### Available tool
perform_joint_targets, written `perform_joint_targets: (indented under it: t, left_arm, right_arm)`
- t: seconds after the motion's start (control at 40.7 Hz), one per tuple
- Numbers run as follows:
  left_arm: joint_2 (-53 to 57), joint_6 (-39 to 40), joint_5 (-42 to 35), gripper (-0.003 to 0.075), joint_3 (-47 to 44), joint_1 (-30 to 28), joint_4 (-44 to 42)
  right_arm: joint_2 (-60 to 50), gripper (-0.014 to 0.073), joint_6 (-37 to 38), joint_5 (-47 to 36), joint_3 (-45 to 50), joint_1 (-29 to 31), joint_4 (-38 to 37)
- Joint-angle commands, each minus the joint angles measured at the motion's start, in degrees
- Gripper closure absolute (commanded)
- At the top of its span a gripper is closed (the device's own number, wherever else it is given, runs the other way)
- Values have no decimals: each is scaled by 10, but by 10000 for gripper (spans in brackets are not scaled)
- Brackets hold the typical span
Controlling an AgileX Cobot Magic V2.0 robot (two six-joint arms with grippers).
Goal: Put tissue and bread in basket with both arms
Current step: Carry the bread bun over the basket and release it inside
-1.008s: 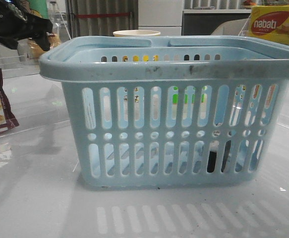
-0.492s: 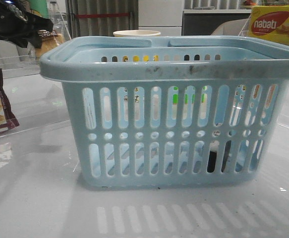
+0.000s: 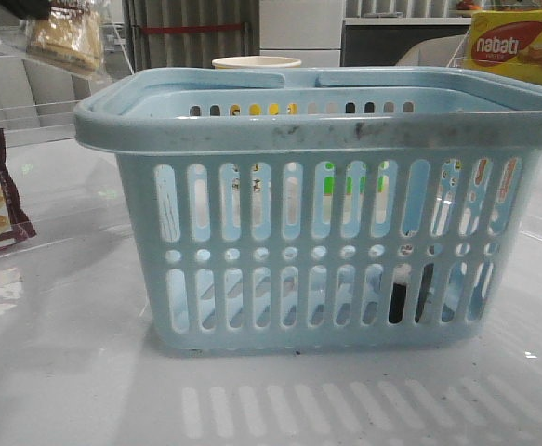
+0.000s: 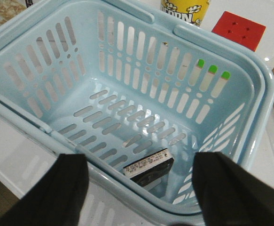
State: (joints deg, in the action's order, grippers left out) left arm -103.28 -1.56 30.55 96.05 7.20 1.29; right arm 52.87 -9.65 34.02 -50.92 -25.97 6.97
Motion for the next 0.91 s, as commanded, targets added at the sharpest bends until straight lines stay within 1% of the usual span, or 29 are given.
perform_joint_targets:
  t: [0.0,0.098,0.172,0.344,0.467,0.541,0.664,0.762,0.885]
  left_arm:
    - [76,-17,2,629,20,14,4]
    - [116,-68,57,629,20,41,4]
    - [139,-92,100,629,20,66,4]
    - [168,-124,199,629,20,148,4]
    - [166,-127,258,629,16,214,4]
    - [158,-127,271,629,13,251,4]
    - [134,-127,271,629,12,296,4]
    - [106,-127,269,629,12,319,4]
    - [70,-127,264,629,12,334,4]
  right_arm:
    - [-8,22,-6,-41,-15,0,-2]
    - [-8,22,-6,-41,-15,0,-2]
    - [-8,22,-6,-41,-15,0,-2]
    - [-8,22,-6,-41,-15,0,-2]
    - [-8,22,-6,-41,-15,0,-2]
    - [-8,22,-6,-41,-15,0,-2]
    - [-8,22,-6,-40,-15,0,-2]
    - [-8,22,-6,-40,-15,0,-2]
    - [-8,22,-6,-40,-15,0,-2]
